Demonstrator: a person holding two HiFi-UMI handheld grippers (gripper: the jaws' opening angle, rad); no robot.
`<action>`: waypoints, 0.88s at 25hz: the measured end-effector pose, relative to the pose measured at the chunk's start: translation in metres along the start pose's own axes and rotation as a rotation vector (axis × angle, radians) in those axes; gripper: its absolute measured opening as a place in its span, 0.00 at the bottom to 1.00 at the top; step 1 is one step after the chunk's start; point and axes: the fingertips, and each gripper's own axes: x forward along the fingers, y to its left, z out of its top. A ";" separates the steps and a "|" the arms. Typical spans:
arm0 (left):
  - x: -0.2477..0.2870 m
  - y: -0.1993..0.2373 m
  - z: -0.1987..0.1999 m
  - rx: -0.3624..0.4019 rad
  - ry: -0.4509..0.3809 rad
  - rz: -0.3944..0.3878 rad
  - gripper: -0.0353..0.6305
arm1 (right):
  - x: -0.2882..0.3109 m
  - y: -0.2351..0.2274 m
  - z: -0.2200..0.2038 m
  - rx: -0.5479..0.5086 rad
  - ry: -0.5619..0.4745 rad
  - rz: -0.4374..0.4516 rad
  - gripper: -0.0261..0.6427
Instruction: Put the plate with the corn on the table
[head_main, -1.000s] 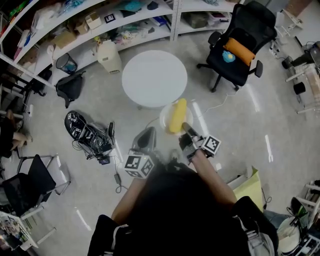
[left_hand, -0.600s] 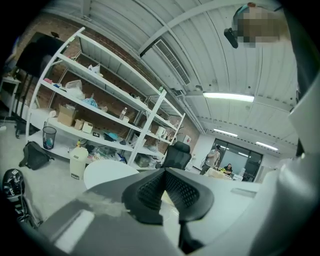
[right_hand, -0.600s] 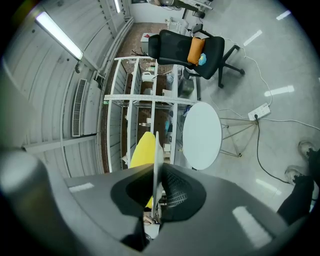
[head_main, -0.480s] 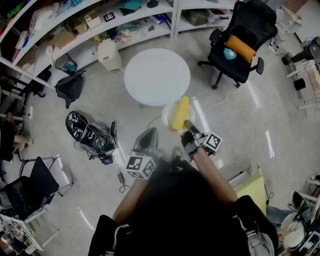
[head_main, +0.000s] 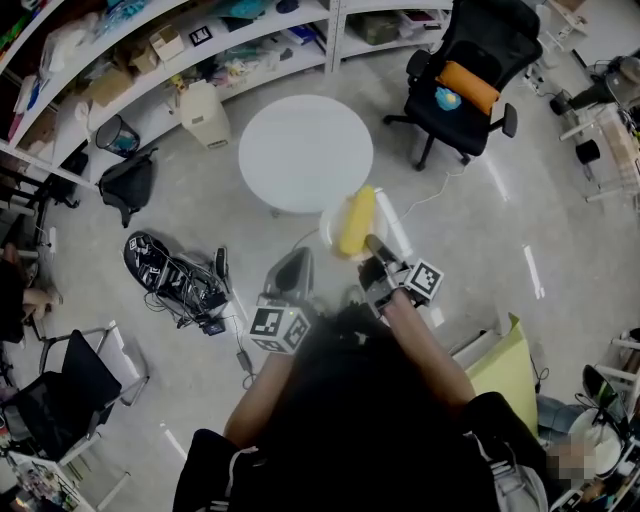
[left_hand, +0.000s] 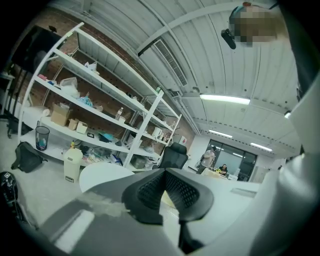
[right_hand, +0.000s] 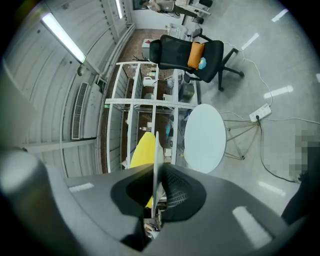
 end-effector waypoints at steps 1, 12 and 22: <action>0.002 0.000 0.001 -0.001 -0.001 -0.001 0.06 | 0.001 0.000 0.001 0.002 -0.003 -0.003 0.08; 0.049 0.004 0.006 -0.004 -0.014 0.028 0.06 | 0.027 -0.003 0.033 0.021 0.022 -0.002 0.08; 0.104 0.011 0.012 -0.018 -0.012 0.064 0.06 | 0.065 -0.010 0.069 0.012 0.078 -0.009 0.08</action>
